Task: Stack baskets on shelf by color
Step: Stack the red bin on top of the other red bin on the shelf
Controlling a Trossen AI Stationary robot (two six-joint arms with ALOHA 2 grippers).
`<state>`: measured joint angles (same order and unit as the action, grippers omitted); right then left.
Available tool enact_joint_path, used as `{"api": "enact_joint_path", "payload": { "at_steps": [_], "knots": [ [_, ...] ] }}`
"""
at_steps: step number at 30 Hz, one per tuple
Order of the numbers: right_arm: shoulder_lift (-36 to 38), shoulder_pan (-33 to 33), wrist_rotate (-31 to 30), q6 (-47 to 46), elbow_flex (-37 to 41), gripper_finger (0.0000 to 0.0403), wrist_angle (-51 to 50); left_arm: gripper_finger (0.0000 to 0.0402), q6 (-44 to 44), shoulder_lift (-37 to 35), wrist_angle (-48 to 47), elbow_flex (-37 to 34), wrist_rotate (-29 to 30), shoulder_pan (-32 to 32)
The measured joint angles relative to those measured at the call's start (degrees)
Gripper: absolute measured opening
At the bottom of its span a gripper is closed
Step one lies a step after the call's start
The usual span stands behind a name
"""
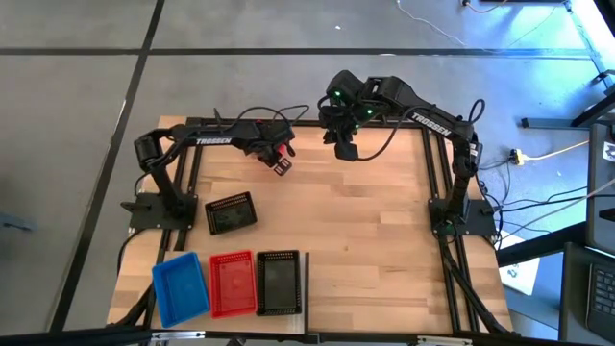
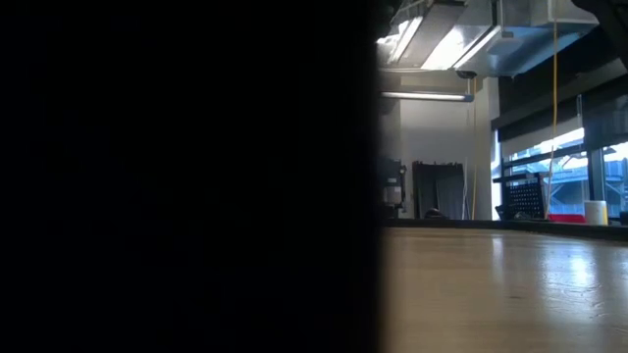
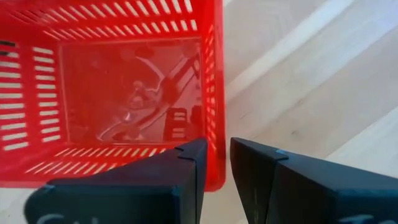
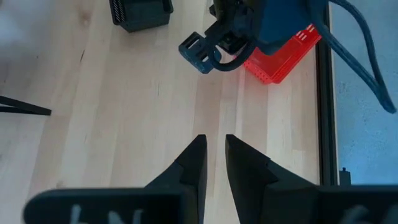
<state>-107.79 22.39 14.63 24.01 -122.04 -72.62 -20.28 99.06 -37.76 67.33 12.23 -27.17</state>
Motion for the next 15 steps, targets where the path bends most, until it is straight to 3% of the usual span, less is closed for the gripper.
{"api": "enact_joint_path", "payload": {
  "at_steps": [11, 15],
  "knots": [
    [0.0, 0.0, 0.0, -1.7, 0.0, 0.0058, 0.0, 0.0061, 3.1, 3.9, 0.8, 0.0, -1.3, 0.1],
    [0.0, 0.0, 0.0, -1.7, 0.0, 0.0058, 0.0, 0.0030, 5.6, 3.2, 0.8, 0.0, -1.0, 0.3]
  ]
}}
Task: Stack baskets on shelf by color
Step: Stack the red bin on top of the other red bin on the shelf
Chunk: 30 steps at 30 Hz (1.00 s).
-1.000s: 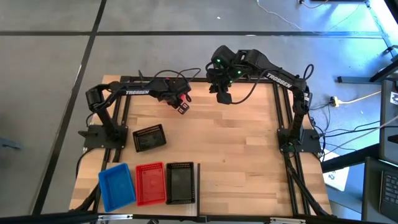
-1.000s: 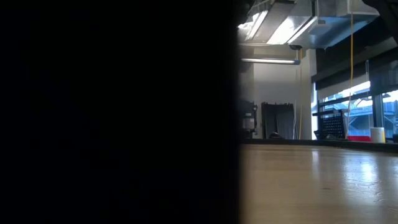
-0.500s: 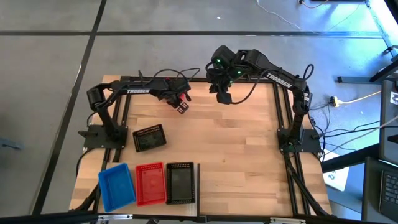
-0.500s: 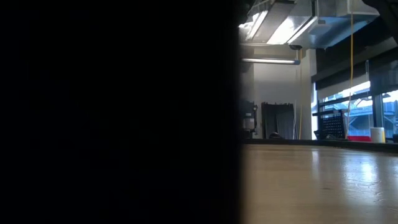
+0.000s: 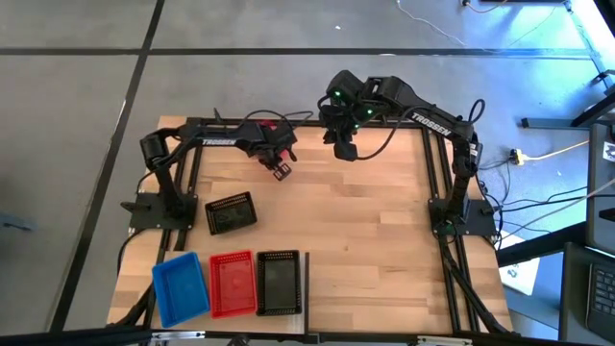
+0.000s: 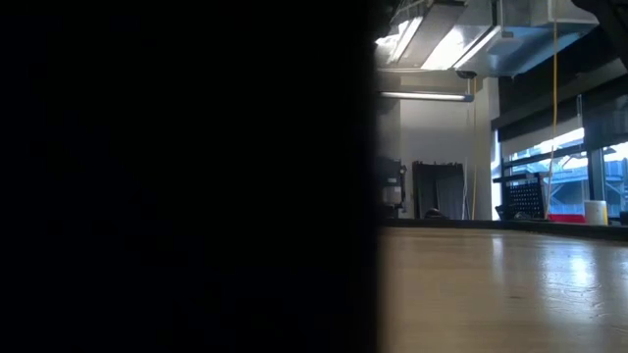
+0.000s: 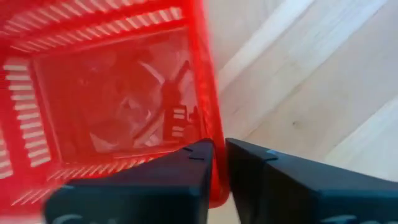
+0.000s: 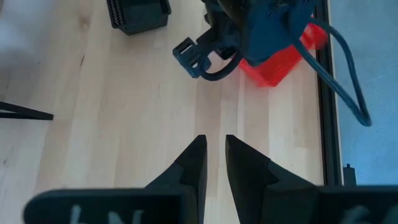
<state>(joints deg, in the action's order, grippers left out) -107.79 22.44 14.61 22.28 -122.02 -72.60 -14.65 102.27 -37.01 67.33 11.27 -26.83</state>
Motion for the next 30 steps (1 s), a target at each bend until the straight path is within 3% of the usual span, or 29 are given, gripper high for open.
{"api": "enact_joint_path", "payload": {
  "at_steps": [2, 7, 16, 22, 30],
  "knots": [
    [0.0, 0.0, 0.0, 0.0, 0.0, 0.0058, 0.0, 0.0009, 1.1, -0.4, -0.4, 0.0, 0.4, 0.0],
    [0.4, 0.0, -0.1, 0.1, 0.0, 0.0058, -0.9, 0.0003, 1.7, -3.9, -2.3, 0.0, 0.3, 0.8],
    [6.1, -0.4, -0.7, 0.0, 0.0, 0.0058, -1.3, 0.0001, -0.1, -17.4, -13.3, 0.0, 1.6, 6.0],
    [8.7, -0.4, -0.6, 0.0, 0.0, 0.0058, -1.2, 0.0001, -2.3, -27.7, -18.5, 0.0, -1.7, 14.0],
    [9.3, -0.4, -1.0, 0.5, 0.0, 0.0058, -4.0, 0.0000, -5.3, -37.9, -18.5, 1.9, -1.9, 30.0]
  ]
}}
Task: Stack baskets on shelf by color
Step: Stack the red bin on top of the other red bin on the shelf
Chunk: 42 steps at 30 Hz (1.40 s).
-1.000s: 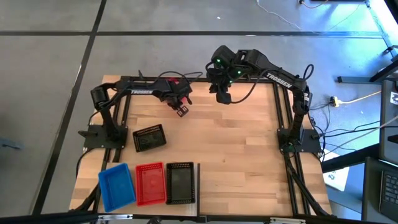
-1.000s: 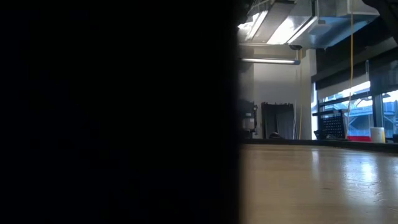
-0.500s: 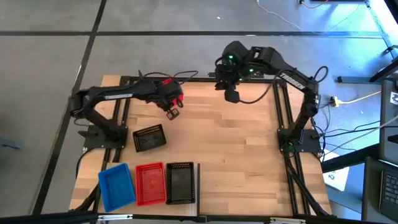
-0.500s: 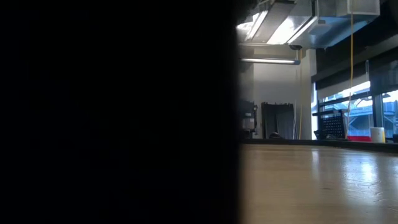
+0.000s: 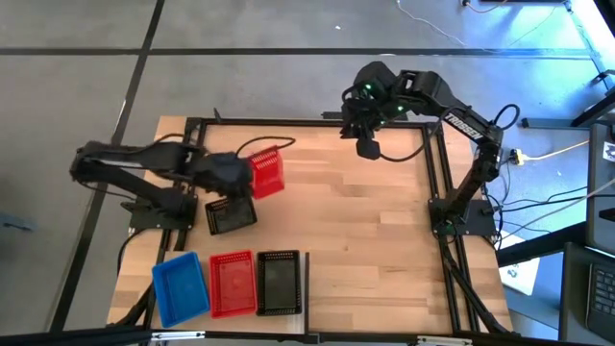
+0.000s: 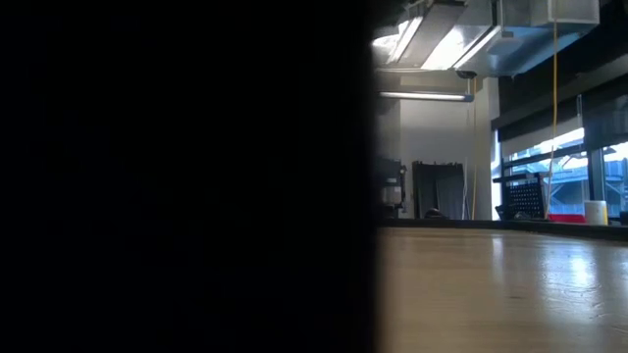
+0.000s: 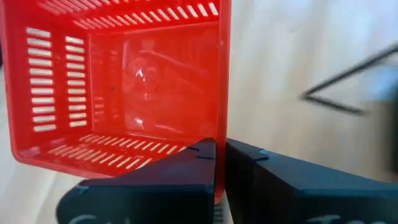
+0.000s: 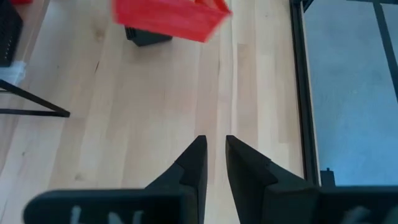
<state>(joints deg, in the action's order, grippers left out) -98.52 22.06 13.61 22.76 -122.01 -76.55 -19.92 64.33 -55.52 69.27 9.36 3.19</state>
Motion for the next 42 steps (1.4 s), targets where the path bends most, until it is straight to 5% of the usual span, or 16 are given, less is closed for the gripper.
{"api": "enact_joint_path", "payload": {
  "at_steps": [12, 24, 42],
  "knots": [
    [0.0, 0.0, 0.0, -2.5, 0.3, 0.0058, 0.6, 0.0000, -10.8, -1.7, 0.4, 16.2, -2.8, 21.3],
    [0.0, -0.1, 0.0, -6.5, 0.3, 0.0058, 0.9, 0.0000, -26.7, -1.6, 10.2, 21.9, -3.1, 40.3],
    [0.0, -0.6, 0.0, -7.4, 0.3, 0.0058, 4.4, 0.0000, -47.5, 6.3, -1.0, 21.9, -1.3, 49.1]
  ]
}}
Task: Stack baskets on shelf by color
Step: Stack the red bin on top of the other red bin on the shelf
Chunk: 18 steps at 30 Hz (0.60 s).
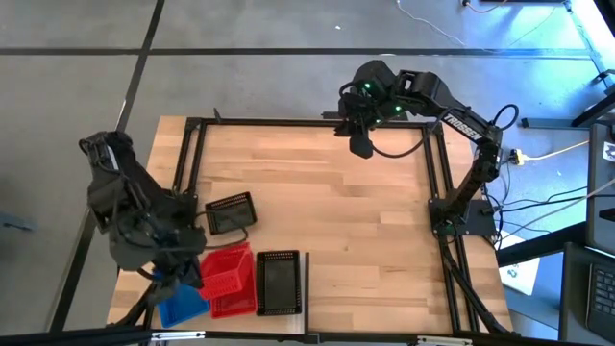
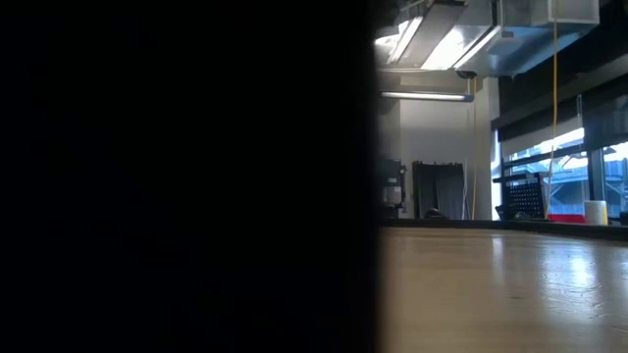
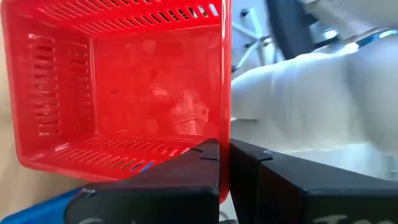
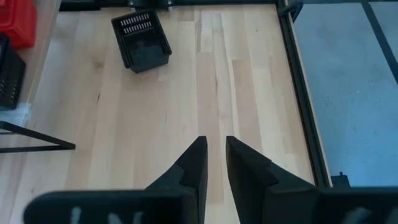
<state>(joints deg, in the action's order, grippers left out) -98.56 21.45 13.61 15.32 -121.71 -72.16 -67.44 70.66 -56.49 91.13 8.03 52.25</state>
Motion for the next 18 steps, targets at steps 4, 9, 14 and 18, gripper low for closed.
{"api": "enact_joint_path", "payload": {
  "at_steps": [4, 9, 14, 18],
  "knots": [
    [0.0, 0.0, 0.0, 0.0, 0.0, 0.0058, 0.8, 0.0000, 0.0, 1.1, -1.6, 0.0, 0.0, 0.0],
    [0.0, 0.0, 0.0, 0.1, 0.0, 0.0058, 1.6, 0.0000, -1.2, 1.5, -2.0, 0.0, 0.0, 0.0],
    [0.0, 0.0, 0.0, 0.1, 0.0, 0.0058, 1.9, 0.0000, -1.5, 1.5, -2.0, 0.0, 0.0, 0.0],
    [0.0, 0.0, 0.0, 0.1, 0.0, 0.0058, 1.9, 0.0001, -2.6, 1.5, -2.2, 0.0, -0.1, 0.0]
  ]
}}
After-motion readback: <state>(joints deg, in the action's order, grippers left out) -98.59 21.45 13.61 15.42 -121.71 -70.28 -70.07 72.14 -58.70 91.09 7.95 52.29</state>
